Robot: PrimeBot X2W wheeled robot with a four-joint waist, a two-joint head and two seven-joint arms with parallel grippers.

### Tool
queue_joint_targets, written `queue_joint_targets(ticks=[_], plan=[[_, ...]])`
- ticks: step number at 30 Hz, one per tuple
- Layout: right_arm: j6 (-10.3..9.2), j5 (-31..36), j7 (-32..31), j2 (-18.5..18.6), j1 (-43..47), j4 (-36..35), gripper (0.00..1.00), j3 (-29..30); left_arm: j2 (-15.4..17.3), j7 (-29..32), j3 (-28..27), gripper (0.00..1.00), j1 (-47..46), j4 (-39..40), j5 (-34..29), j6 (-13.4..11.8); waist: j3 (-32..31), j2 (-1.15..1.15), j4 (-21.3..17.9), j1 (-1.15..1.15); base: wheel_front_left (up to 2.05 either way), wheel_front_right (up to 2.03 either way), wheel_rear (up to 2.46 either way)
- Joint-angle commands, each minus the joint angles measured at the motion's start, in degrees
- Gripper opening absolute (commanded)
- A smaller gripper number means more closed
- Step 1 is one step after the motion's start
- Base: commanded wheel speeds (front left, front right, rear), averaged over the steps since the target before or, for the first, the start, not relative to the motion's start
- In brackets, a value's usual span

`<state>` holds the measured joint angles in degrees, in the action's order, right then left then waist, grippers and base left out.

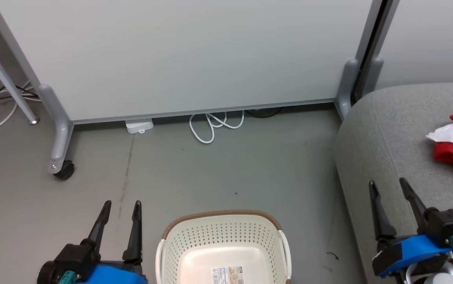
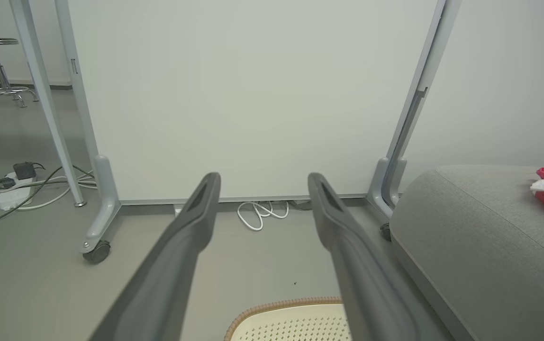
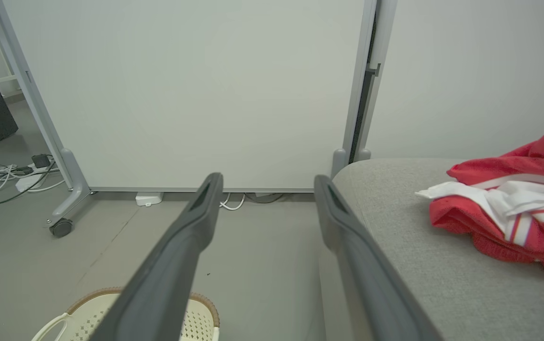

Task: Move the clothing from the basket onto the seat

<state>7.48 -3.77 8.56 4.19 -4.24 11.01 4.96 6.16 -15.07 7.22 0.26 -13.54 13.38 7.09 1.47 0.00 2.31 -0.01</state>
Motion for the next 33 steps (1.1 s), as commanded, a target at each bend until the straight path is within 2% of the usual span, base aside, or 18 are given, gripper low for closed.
queue_joint_targets(ticks=[1,13,33], plan=[[0.03,0.16,-0.15,-0.37,1.21,-0.38,1.00,-0.17,0.19,-0.14,-0.64,1.00,0.67,-0.45,0.15,0.19,-0.83,0.00,0.70,0.01,0.00,0.00,0.00],[0.03,0.24,-0.25,-1.31,3.88,-0.38,1.00,-1.83,1.03,-0.14,-2.10,1.00,1.53,-2.82,0.62,0.45,-2.56,0.00,1.83,0.01,0.00,0.00,0.00],[0.03,-1.81,0.19,-1.35,4.40,0.13,1.00,-1.58,0.82,-0.14,-0.70,1.00,1.91,-3.38,0.91,0.54,-2.29,0.00,1.52,0.01,0.00,0.00,0.00]])
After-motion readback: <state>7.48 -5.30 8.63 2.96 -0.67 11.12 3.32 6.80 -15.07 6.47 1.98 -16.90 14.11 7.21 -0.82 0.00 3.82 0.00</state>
